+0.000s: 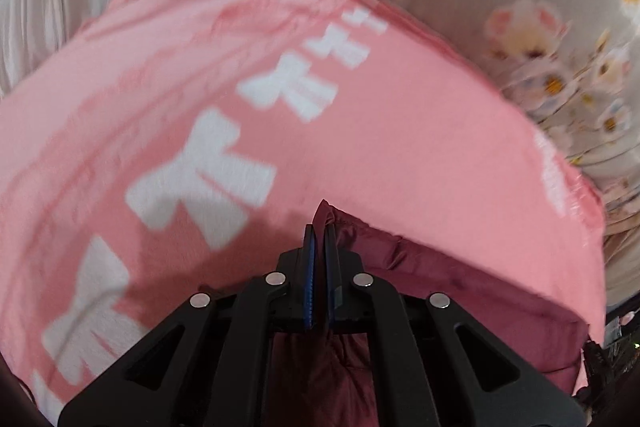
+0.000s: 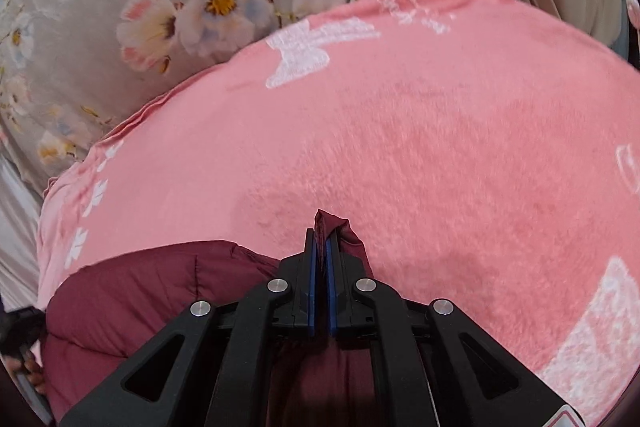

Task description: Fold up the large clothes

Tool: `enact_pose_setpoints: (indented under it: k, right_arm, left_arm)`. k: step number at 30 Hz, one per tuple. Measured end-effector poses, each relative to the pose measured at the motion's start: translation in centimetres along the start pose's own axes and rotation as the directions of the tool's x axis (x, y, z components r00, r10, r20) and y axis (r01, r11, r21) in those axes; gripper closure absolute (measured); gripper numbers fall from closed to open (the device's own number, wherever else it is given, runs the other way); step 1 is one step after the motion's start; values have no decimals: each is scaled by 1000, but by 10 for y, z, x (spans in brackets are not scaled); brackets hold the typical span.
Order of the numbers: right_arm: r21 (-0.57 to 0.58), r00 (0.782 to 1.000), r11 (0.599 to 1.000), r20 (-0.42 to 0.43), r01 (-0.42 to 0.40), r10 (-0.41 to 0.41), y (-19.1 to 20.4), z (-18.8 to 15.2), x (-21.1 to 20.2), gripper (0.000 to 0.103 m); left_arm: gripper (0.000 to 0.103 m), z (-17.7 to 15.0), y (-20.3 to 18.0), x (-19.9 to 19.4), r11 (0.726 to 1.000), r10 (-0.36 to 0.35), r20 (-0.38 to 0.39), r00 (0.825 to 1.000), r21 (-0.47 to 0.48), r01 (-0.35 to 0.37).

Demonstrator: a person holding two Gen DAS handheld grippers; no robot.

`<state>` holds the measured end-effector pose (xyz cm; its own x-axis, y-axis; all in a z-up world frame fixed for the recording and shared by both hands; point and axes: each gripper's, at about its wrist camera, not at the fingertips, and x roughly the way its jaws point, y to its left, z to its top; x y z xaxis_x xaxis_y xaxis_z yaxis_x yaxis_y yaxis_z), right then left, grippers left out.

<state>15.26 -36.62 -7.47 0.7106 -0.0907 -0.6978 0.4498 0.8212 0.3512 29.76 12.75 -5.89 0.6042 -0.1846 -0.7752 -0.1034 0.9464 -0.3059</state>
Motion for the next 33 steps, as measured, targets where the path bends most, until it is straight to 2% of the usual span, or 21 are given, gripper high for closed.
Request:
enact_pose_setpoints:
  k: [3,7,10,12,14,17,19,21,22,24,27,30,33]
  right_arm:
    - [-25,999,999,-31,20,-21,4,-2,9,100]
    - [-15,999,1000,-44,7,-8,2,-4,11,96]
    - [47,999,998,21,-51,50,-11,-2,-15,81]
    - [81,992,994,103,-76,68,-20,-4,-47,60]
    - [66,981,994,184,-82,69,-22,-6,-81,60]
    - [-70,965,993,242,-90,104,12,-13,-121,60]
    - [-176,966,978,212,-111,147,50,-21,-125,64]
    - [-296,971,946,159,-128,181,92,-35,-119,79]
    - [-356,972,925,136,-133,192,111,-44,-116,83]
    - [-464,977,879,109,-112,182,146,-62,-107,94]
    - [-537,985,836,56,-110,165,175,-77,-88,97]
    - [-548,992,831,19,-92,123,180,-82,-64,98]
    - [-525,996,847,-18,-84,88,175,-84,-42,98]
  left_arm:
    - [100,-16,11,20,1000,-7,-25,1000,-27,6]
    - [98,-24,2,22,998,53,27,998,24,-54]
    - [96,-23,2,21,999,46,37,998,25,-47]
    - [88,-20,11,14,1000,21,34,999,-12,-20]
    - [72,-19,20,-11,999,34,73,997,-43,-31]
    - [72,-20,9,-60,999,43,163,986,-5,-42]
    - [72,-21,-13,-82,997,38,204,978,58,-51]
    - [72,-26,-54,-96,985,0,212,977,167,-36]
    - [72,-30,-71,-97,978,-20,200,980,209,-23]
    - [72,-43,-108,-91,958,-55,164,985,287,6]
    - [72,-64,-145,-66,932,-35,119,992,362,-11]
    - [72,-79,-157,-33,928,-10,43,999,372,-7]
    - [72,-90,-155,-12,928,35,40,999,369,-47]
